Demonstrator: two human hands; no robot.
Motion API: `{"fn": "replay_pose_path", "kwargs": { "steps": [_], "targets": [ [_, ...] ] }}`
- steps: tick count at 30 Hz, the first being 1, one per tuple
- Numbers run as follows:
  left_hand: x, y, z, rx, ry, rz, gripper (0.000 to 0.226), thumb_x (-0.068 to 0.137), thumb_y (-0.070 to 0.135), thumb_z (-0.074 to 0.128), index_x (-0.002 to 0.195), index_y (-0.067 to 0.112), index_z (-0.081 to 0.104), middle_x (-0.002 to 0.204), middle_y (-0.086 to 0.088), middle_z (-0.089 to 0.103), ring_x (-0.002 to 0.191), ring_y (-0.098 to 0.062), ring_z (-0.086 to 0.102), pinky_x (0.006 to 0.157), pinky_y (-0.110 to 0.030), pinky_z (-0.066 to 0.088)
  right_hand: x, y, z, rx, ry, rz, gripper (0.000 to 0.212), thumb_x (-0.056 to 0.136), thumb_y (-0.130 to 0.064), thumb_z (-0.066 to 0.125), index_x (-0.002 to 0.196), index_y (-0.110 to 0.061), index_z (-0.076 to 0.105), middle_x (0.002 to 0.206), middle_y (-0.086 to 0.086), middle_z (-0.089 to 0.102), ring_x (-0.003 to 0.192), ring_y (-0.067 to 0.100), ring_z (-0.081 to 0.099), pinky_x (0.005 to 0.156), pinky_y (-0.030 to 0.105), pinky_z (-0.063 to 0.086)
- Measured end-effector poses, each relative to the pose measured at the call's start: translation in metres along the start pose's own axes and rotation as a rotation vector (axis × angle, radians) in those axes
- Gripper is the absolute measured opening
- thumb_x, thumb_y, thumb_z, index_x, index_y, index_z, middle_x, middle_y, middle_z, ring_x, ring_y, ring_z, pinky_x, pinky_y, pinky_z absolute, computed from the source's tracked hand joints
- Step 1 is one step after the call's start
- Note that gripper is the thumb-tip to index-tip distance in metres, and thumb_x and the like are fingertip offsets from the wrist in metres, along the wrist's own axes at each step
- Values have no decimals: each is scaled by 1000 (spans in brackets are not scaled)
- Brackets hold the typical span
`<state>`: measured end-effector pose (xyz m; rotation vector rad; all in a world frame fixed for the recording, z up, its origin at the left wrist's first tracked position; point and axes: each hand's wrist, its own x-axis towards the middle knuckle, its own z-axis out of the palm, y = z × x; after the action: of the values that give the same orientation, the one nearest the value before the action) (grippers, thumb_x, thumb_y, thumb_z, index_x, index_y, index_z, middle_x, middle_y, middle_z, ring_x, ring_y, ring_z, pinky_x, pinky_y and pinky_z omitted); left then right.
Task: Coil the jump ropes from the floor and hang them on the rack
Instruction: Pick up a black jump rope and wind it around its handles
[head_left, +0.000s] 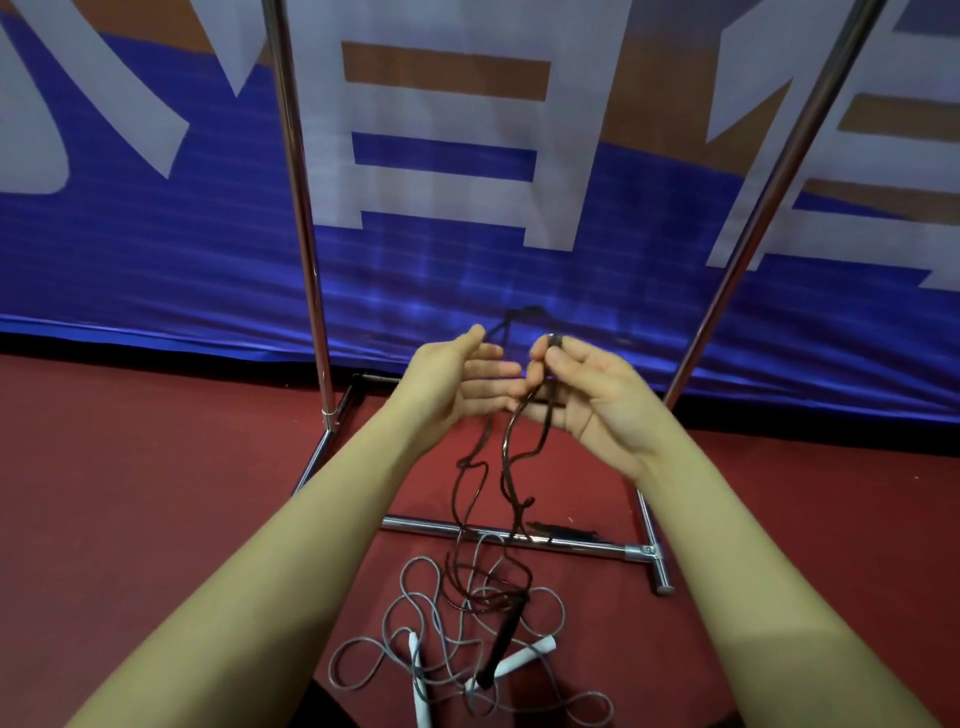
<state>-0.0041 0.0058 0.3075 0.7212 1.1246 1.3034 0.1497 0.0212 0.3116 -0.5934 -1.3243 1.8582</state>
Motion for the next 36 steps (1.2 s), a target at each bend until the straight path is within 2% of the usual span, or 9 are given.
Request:
{"fn": "replay_pose_path", "kwargs": {
  "steps": [3, 8, 11, 16, 23, 26, 29, 33, 36],
  "targets": [
    [-2, -6, 3, 185, -189, -85, 41, 102, 36, 31, 97, 9, 62, 79, -4, 71, 80, -17, 67, 78, -27, 49, 2, -7, -9, 150, 147, -101, 19, 98, -10, 38, 89, -11, 55, 66, -1, 63, 74, 14, 69, 68, 32, 59],
    [-12, -15, 9, 289, -464, -96, 45, 100, 37, 25, 106, 12, 61, 107, -5, 67, 105, -13, 61, 97, -23, 42, 7, -11, -17, 349, 280, -195, 21, 100, -8, 38, 87, -9, 54, 67, 2, 63, 81, 20, 72, 71, 31, 59],
    [-12, -17, 12, 248, -517, -60, 51, 93, 44, 29, 105, 8, 62, 104, -11, 67, 104, -17, 63, 102, -28, 41, 8, -12, -21, 373, 326, -214, 21, 100, -8, 38, 87, -8, 54, 69, 3, 64, 84, 21, 72, 71, 32, 59],
    [-14, -18, 8, 414, -506, 42, 23, 98, 24, 46, 108, 18, 66, 87, 5, 72, 102, -16, 61, 90, -27, 45, 4, -14, -23, 373, 374, -212, 21, 101, -8, 38, 88, -9, 55, 69, 2, 66, 84, 20, 72, 70, 31, 59],
    [-12, -17, 11, 499, -372, 193, 13, 90, 5, 60, 95, 11, 70, 80, -2, 72, 79, -10, 68, 77, -24, 55, 6, -12, -26, 339, 370, -206, 20, 101, -11, 40, 94, -9, 58, 78, 3, 70, 90, 19, 71, 74, 31, 59],
    [-8, -16, 9, 354, -256, 222, 13, 91, 5, 58, 89, 13, 68, 75, 0, 71, 77, -13, 70, 79, -33, 54, 7, -9, -31, 230, 361, -147, 22, 100, -23, 42, 102, -12, 62, 97, 1, 73, 98, 16, 68, 86, 33, 55],
    [-5, -6, 5, 130, -169, 241, 13, 91, 3, 56, 86, 9, 66, 71, -2, 71, 73, -15, 71, 67, -29, 57, 7, -1, -32, 79, 321, -4, 29, 100, -29, 41, 107, -10, 62, 109, 8, 69, 100, 16, 67, 91, 32, 50],
    [-4, 8, -2, -80, -107, 255, 11, 90, 2, 55, 83, 4, 63, 70, -3, 70, 72, -17, 71, 70, -35, 60, 5, 18, -19, -155, 185, 161, 28, 100, -25, 39, 100, -13, 65, 98, 3, 70, 94, 13, 65, 90, 26, 46],
    [-3, 11, -5, -127, -45, 265, 11, 90, 2, 56, 81, 3, 63, 70, -5, 70, 73, -19, 72, 64, -32, 60, 4, 27, -9, -275, 5, 254, 23, 99, -24, 42, 102, -19, 64, 96, -2, 71, 96, 11, 64, 94, 26, 41]
  ]
}}
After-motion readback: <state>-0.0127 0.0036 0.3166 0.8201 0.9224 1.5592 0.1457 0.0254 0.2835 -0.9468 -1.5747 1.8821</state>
